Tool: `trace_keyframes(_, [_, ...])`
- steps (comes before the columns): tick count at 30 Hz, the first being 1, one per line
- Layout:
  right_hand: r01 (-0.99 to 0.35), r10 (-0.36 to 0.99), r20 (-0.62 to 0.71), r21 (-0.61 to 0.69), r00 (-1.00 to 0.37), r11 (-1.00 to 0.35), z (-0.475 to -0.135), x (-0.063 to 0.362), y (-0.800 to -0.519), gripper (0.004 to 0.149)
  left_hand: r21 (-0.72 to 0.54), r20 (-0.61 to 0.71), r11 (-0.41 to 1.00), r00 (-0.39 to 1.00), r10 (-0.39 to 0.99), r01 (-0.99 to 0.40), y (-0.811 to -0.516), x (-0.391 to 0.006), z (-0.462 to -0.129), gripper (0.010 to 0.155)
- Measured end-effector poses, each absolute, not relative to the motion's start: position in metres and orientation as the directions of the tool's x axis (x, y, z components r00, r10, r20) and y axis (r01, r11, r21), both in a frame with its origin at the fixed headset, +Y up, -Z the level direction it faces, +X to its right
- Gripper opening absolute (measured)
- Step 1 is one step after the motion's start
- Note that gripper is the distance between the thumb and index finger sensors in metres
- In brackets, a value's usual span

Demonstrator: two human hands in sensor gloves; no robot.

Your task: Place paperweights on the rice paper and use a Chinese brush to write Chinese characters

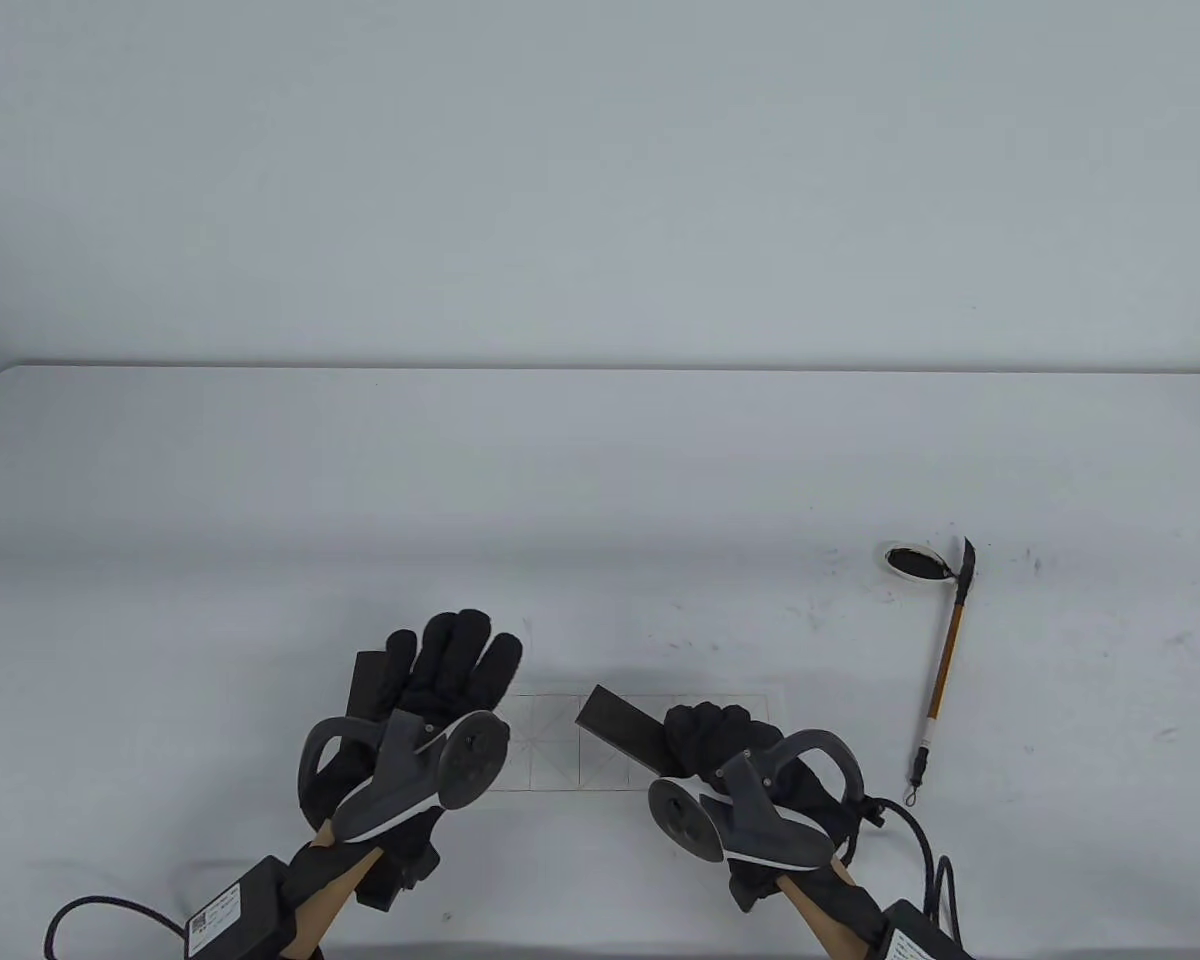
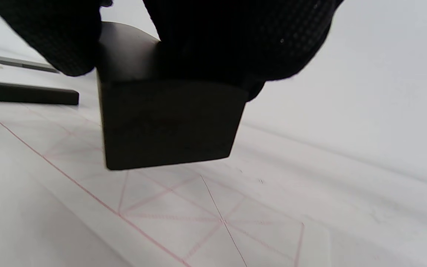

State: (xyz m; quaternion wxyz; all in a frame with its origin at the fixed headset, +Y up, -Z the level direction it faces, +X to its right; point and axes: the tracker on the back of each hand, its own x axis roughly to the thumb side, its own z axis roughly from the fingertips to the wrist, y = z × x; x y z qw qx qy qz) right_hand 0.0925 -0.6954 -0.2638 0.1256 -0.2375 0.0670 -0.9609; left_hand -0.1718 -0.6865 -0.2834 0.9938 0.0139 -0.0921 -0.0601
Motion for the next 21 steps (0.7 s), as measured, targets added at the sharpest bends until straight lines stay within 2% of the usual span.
trace_keyframes(3, [0.224,-0.268,0.415,-0.153,-0.87,-0.963,-0.268,0.099,-0.708,0.069,0.002,0.101,0.992,0.987,-0.128,0.129,-0.702,-0.192,-0.293,0.083])
trace_keyframes(7, [0.258,-0.273,0.391,-0.093,-0.879,-0.962,-0.274,0.104,-0.72,0.069,-0.071,0.04,0.997,0.999,0.008,-0.005,-0.721,-0.215,-0.3,0.082])
trace_keyframes(12, [0.282,-0.273,0.38,-0.033,-0.884,-0.959,-0.279,0.106,-0.73,0.069,-0.089,0.003,0.995,0.999,0.04,-0.039,-0.723,-0.23,-0.302,0.082])
trace_keyframes(21, [0.31,-0.277,0.368,0.033,-0.888,-0.95,-0.281,0.108,-0.741,0.069,-0.107,0.008,0.993,0.999,0.046,-0.044,-0.725,-0.231,-0.301,0.082])
